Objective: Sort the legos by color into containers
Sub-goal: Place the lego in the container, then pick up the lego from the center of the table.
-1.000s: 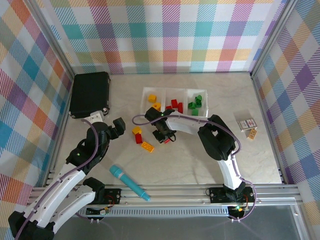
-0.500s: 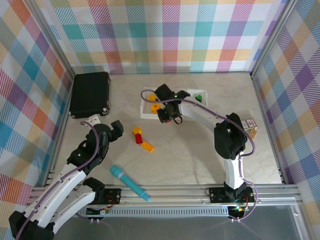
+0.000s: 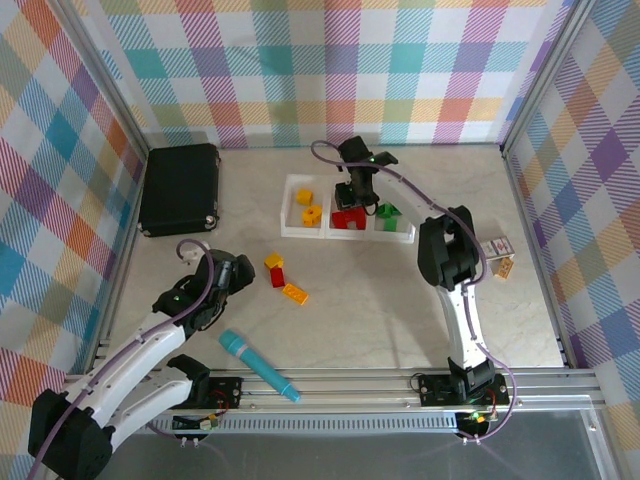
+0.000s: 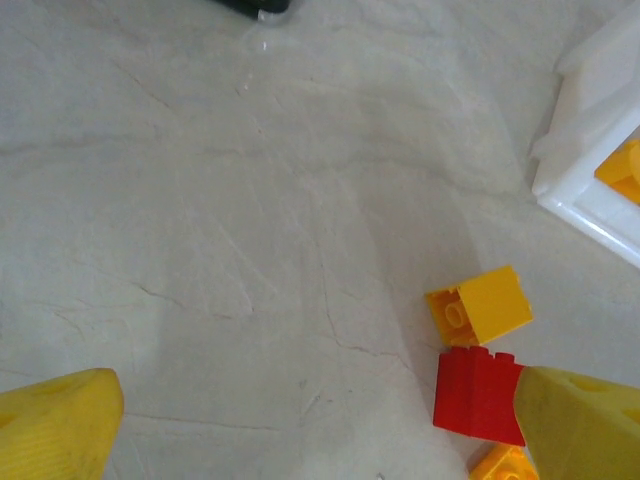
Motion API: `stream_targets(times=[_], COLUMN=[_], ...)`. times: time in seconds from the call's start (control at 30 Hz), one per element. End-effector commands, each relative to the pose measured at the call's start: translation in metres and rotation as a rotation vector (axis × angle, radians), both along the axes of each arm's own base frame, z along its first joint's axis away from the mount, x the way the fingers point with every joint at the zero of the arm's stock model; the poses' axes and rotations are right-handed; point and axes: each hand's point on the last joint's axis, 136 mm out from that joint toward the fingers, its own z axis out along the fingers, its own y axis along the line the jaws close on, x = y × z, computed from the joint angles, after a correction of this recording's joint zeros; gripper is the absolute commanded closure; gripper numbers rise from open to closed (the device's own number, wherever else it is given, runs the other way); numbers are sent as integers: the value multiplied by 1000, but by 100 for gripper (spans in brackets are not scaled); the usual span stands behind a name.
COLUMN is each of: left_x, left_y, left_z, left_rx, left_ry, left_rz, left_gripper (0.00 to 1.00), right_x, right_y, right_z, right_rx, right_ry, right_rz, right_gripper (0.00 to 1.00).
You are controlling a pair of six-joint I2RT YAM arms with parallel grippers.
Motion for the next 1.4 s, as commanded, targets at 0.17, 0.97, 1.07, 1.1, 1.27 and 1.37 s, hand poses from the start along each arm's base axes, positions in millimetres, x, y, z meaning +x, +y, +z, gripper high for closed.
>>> stream_targets(times=[0.17, 0.97, 1.07, 1.1, 1.27, 1.37], left_x=[-4, 31, 34, 35, 39, 40], left_y=[-28, -102, -108, -109, -113, -115], left_z=[-31, -68, -71, -72, -81, -87], left_rx=[-16, 45, 41, 42, 52, 47], left_ry=[144, 361, 370, 376, 412, 432], left_rz=[-90, -360, -374, -376, -382, -375], left_gripper=[0, 12, 13, 14, 19, 22], right_x=[7, -86, -93, -95, -101, -103], right_y=[9, -19, -23, -25, -30, -33], right_z=[12, 59, 60, 61, 64, 66], right_rx=[32, 261, 274, 271, 263, 254], right_ry=[-10, -81, -93, -95, -104, -112], right_rz=[28, -43, -55, -55, -58, -58], right_gripper=[42, 28, 28, 28, 27, 26])
